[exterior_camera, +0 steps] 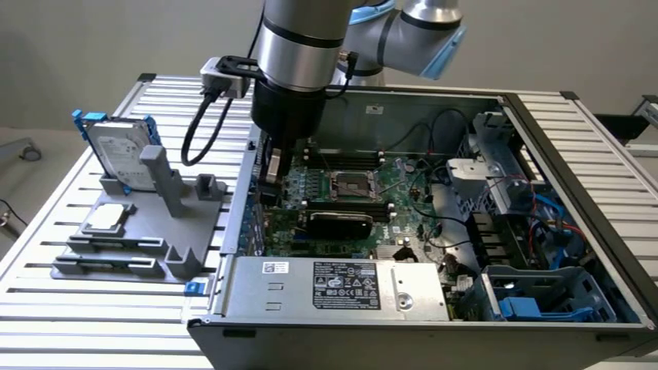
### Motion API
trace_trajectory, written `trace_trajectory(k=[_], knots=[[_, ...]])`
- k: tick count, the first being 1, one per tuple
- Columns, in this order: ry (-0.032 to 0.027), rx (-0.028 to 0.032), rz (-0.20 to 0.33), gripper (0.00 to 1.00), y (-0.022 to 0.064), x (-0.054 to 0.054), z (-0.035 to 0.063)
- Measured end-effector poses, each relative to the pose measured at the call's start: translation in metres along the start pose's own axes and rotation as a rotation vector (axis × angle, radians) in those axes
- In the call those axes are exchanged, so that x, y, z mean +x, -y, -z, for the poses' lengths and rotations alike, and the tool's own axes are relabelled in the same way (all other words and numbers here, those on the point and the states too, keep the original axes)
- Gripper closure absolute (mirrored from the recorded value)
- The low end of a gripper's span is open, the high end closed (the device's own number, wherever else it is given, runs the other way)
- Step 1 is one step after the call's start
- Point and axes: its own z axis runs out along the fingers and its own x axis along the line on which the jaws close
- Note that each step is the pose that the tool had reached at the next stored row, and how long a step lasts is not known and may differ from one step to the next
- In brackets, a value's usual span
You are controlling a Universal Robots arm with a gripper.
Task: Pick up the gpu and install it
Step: 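Press down on the gpu until it lock into place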
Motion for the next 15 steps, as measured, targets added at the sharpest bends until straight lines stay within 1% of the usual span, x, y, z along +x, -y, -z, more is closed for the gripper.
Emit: trace_trajectory(k=[15], knots=[[-0.0006, 0.0002, 0.001, 0.89, 0.0014, -0.0004, 0.0003]])
